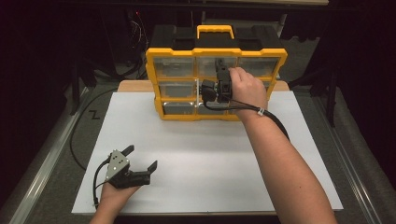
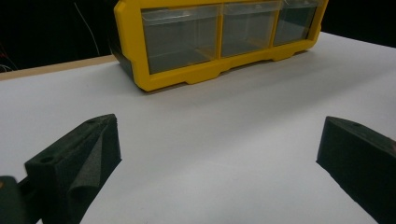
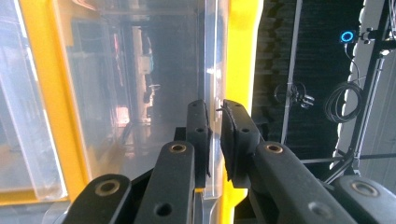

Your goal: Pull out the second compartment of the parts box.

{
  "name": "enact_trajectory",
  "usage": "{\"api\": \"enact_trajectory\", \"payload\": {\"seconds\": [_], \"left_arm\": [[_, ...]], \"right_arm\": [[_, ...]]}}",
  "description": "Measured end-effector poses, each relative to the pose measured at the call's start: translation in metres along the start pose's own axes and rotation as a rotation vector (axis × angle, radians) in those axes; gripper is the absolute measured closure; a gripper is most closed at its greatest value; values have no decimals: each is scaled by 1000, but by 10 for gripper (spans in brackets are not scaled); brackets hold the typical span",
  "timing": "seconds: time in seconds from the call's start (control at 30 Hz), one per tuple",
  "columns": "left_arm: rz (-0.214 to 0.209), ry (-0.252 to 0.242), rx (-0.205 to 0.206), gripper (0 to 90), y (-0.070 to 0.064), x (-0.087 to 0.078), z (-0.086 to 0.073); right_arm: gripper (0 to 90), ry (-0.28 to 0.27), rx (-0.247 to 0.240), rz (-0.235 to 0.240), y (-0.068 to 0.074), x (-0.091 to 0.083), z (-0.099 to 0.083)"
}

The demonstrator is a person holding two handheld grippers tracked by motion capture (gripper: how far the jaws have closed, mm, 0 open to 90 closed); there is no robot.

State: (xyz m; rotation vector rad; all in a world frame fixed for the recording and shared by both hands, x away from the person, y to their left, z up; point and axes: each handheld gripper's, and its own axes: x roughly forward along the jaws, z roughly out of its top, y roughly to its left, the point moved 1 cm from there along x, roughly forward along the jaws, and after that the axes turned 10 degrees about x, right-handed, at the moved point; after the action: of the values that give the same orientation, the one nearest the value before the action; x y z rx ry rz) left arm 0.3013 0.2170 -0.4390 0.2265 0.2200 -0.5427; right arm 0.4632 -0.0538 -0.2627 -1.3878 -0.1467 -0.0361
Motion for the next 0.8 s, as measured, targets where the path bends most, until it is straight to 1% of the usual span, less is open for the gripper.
{"api": "enact_trajectory", "payload": {"seconds": [0.03, 0.13, 0.27, 0.33, 0.6, 0.7, 0.8], "left_arm": [[-1, -1, -7, 4, 0, 1, 0], [-2, -2, -6, 3, 1, 2, 0], [-7, 1, -3, 3, 0, 4, 0], [-7, 0, -1, 3, 1, 4, 0], [-9, -8, -3, 3, 1, 2, 1], [-10, -13, -3, 3, 1, 2, 1], [-8, -15, -4, 3, 1, 2, 1]], "right_arm": [[839, 0, 0, 0, 0, 0, 0], [839, -9, 1, -4, 0, -6, 0], [839, -14, -10, 2, -2, -14, 0], [839, -11, -13, 13, -4, -19, 0], [838, -15, -17, 13, -5, -29, 0], [821, -4, -16, 26, -6, -30, 1], [753, 0, -20, 42, -7, -29, 2]]}}
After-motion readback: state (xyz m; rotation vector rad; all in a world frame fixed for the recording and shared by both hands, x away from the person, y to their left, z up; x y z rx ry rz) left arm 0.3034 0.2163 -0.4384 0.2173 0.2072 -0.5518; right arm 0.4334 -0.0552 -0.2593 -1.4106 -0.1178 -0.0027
